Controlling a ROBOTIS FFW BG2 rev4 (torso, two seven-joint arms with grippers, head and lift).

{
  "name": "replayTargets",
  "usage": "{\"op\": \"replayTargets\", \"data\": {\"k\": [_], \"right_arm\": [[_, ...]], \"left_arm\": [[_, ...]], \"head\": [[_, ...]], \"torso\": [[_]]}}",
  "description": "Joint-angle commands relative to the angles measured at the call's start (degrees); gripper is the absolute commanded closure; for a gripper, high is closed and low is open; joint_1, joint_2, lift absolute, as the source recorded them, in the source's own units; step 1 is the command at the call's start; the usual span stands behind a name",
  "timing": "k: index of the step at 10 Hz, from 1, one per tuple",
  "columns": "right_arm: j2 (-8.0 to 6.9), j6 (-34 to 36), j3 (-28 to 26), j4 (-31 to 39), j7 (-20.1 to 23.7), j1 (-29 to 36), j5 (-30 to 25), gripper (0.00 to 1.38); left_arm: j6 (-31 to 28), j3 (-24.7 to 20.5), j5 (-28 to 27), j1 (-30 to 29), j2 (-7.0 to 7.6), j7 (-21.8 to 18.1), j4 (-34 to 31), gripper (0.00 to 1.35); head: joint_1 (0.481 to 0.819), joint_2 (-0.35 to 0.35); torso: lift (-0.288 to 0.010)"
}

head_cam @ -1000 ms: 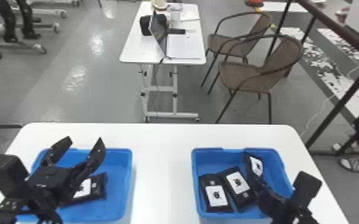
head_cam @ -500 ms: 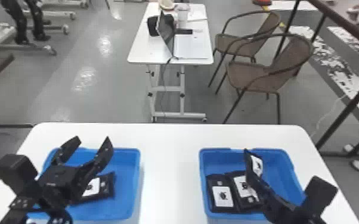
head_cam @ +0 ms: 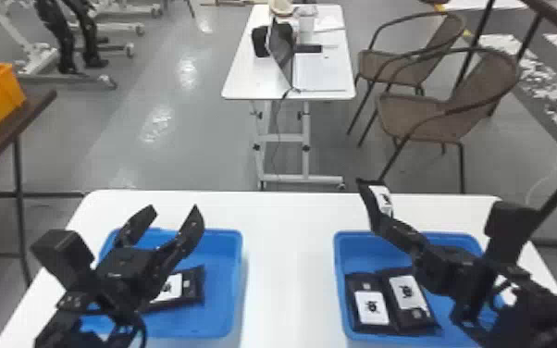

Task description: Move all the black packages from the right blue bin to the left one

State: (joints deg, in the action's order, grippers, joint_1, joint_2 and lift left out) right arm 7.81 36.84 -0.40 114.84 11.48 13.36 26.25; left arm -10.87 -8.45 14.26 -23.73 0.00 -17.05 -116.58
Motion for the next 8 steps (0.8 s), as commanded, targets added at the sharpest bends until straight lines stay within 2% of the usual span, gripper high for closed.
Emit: {"op": "replayTargets", "data": {"k": [1, 2, 4, 5, 6, 8], "right_arm": [[0.1, 2.6, 4.4, -4.5, 5.5, -7.6, -3.5, 1.21], [0.1, 3.0, 7.5, -8.3, 9.9, -12.0, -4.5, 1.21], [0.28, 2.2, 12.4, -14.6, 15.9, -17.8, -5.4, 1.21], [0.19, 0.9, 14.1, -17.9, 18.9, -19.7, -5.2, 1.21], [0.02, -0.2, 16.0, -20.5, 21.7, -21.8, -5.2, 1.21], [0.1, -1.8, 18.6, -23.9, 23.0, -24.7, -2.6, 1.21]], "left_arm": [[-0.6, 0.4, 0.5, 0.8, -0.15, 0.0, 0.0, 0.27], [-0.7, 0.6, 0.6, 1.1, -0.15, 0.0, 0.0, 0.27], [-0.9, 0.7, 1.3, 1.7, -0.15, 0.0, 0.0, 0.27], [-3.0, 1.1, 3.4, 2.8, -0.15, 0.0, 0.0, 0.27], [-5.3, 2.2, 6.3, 4.4, 0.53, -0.1, 0.0, 0.27], [-9.3, 4.6, 11.8, 7.6, 4.13, -0.1, 0.7, 0.27]], "head": [[0.695, 0.08], [0.695, 0.118], [0.695, 0.189], [0.695, 0.216], [0.695, 0.233], [0.695, 0.236]], "torso": [[-0.041], [-0.041], [-0.041], [-0.041], [-0.041], [-0.041]]}}
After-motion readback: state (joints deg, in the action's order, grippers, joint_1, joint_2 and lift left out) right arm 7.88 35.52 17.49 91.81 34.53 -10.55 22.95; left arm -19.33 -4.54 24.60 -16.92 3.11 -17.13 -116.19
